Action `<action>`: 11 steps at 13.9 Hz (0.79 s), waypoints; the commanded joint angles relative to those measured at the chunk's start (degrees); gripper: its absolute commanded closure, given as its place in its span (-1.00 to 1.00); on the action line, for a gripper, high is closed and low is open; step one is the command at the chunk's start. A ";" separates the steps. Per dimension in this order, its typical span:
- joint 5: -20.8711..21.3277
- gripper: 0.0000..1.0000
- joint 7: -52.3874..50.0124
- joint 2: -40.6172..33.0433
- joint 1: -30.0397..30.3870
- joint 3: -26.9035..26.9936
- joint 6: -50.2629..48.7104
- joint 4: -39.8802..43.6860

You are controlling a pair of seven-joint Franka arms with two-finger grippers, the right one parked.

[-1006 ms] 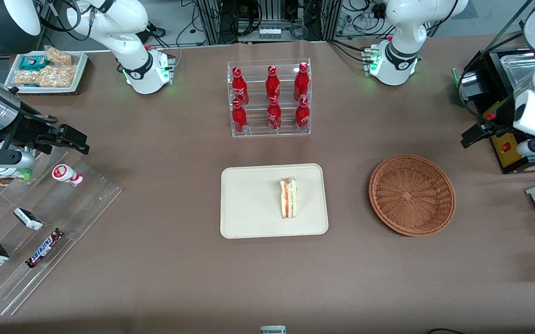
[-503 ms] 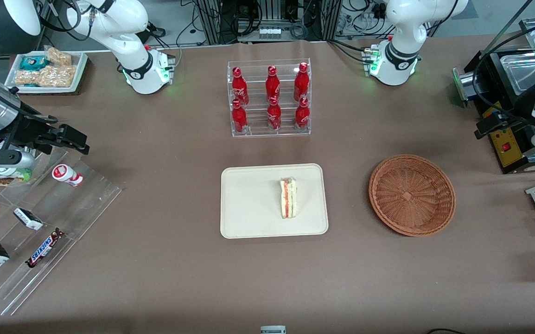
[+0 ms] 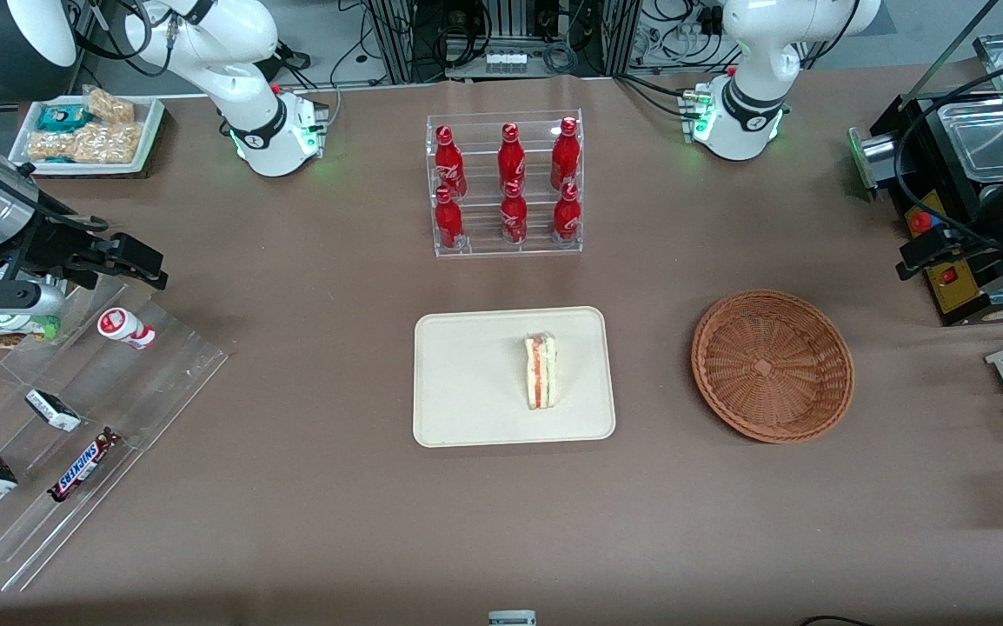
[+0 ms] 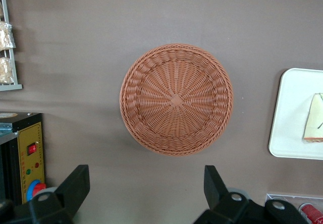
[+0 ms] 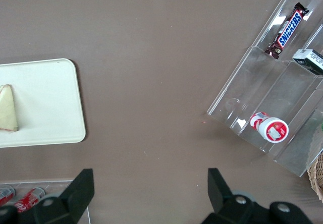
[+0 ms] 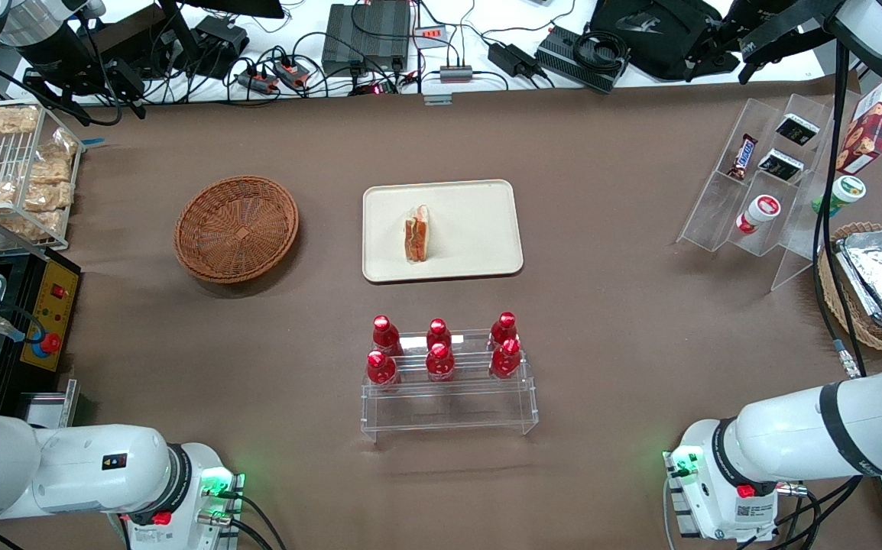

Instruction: Place sandwich from basket to tray

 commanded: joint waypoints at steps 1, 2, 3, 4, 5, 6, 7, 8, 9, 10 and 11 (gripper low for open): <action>-0.32 -1.00 1.02 0.36 0.19 0.31 -1.93 1.90; -0.23 -1.00 1.11 0.27 0.19 0.31 -2.02 1.82; -0.23 -1.00 1.02 0.36 0.11 0.31 -2.20 1.73; -0.23 -1.00 0.41 0.36 0.11 0.23 -2.20 1.82; -0.49 -1.00 0.75 0.27 0.11 0.31 -2.20 1.90; -0.49 -1.00 0.93 0.18 0.19 0.31 -2.20 1.73; -0.58 -1.00 0.93 0.18 0.11 0.31 -2.20 1.73; -0.58 -1.00 0.67 0.18 0.02 0.40 -2.29 1.82; -0.58 -1.00 0.93 0.27 0.10 0.49 -2.29 1.90; -0.32 -1.00 0.93 0.27 0.11 0.58 -2.29 1.90; -0.23 -1.00 0.84 0.27 0.11 0.67 -2.37 1.90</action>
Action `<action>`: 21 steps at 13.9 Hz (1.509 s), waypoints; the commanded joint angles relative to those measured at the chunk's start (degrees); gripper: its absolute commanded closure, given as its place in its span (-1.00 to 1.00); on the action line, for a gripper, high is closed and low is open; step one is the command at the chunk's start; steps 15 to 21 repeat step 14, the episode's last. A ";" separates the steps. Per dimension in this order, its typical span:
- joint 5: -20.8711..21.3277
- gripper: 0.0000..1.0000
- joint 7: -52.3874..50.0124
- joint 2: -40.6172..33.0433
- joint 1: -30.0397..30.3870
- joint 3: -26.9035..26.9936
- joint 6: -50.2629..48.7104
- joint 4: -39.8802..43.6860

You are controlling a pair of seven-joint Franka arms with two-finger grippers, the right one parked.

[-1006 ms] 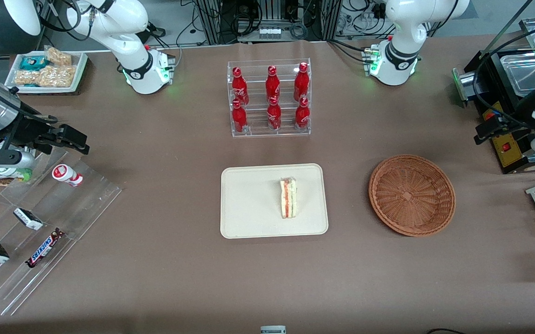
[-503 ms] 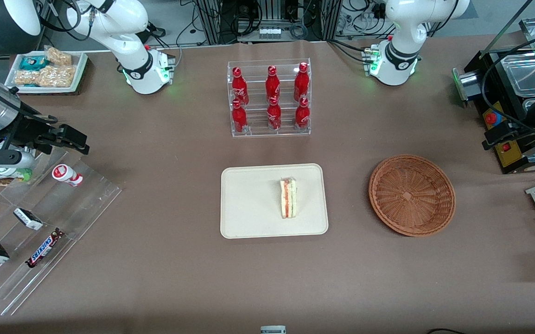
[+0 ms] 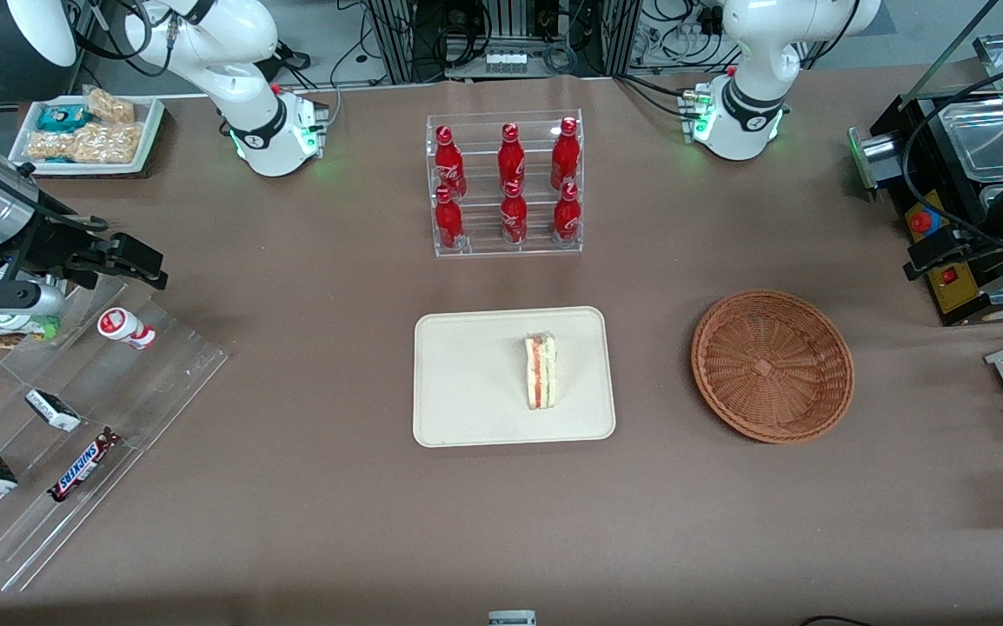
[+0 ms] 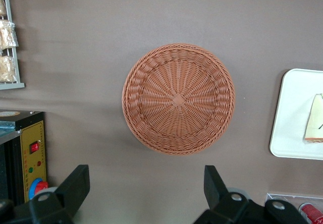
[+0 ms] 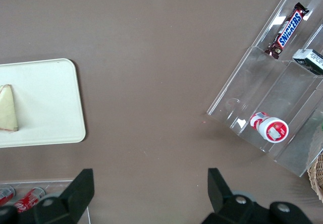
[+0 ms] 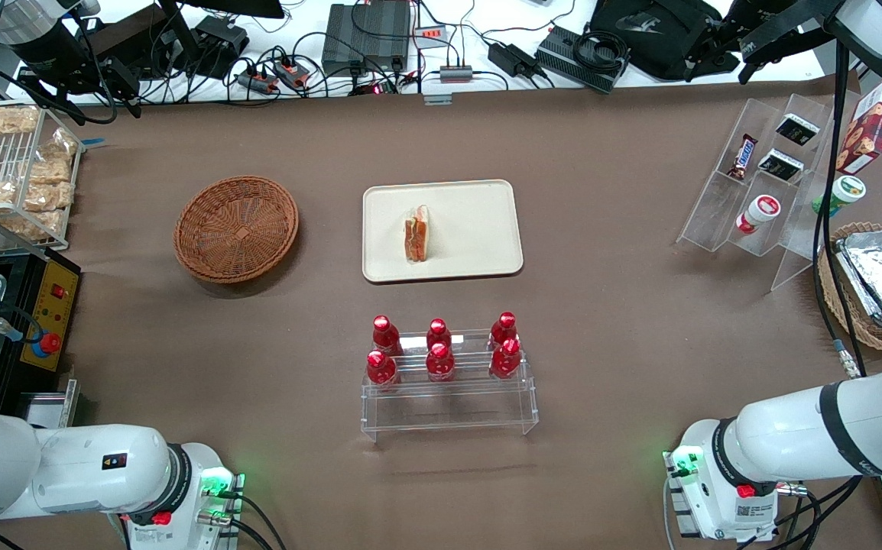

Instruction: Place sandwich from basket to tray

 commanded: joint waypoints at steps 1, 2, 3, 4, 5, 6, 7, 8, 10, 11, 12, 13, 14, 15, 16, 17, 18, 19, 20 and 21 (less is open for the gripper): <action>-0.23 -1.00 0.70 0.18 0.02 0.38 -1.71 1.37; -0.14 -1.00 0.79 0.18 0.02 0.46 -1.71 1.29; -0.23 -1.00 0.79 0.27 0.02 0.46 -1.71 1.37; -0.23 -1.00 0.62 0.53 0.02 0.46 -1.62 1.37; -0.23 -1.00 0.44 0.53 0.02 0.46 -1.62 1.37; -0.23 -1.00 0.44 0.45 0.02 0.46 -1.62 1.29; -0.23 -1.00 0.44 0.44 0.02 0.46 -1.70 1.29; -0.14 -1.00 0.44 0.44 0.02 0.46 -1.71 1.29; -0.23 -1.00 0.27 0.53 0.02 0.46 -1.70 1.29; -0.14 -1.00 0.27 0.53 0.02 0.46 -1.71 1.20; -0.14 -1.00 0.18 0.53 0.02 0.46 -1.71 1.02; -0.14 -1.00 0.18 0.53 0.02 0.46 -1.62 1.11; -0.14 -1.00 0.18 0.53 0.02 0.46 -1.62 1.11; -0.14 -1.00 0.18 0.53 0.02 0.46 -1.62 1.11; -0.14 -1.00 0.18 0.53 0.02 0.46 -1.62 1.11; -0.14 -1.00 0.18 0.53 0.02 0.46 -1.62 1.11; -0.14 -1.00 0.18 0.53 0.02 0.46 -1.62 1.11; -0.14 -1.00 0.18 0.53 0.02 0.46 -1.62 1.11; -0.14 -1.00 0.18 0.53 0.02 0.46 -1.62 1.11; -0.14 -1.00 0.18 0.53 0.02 0.46 -1.62 1.11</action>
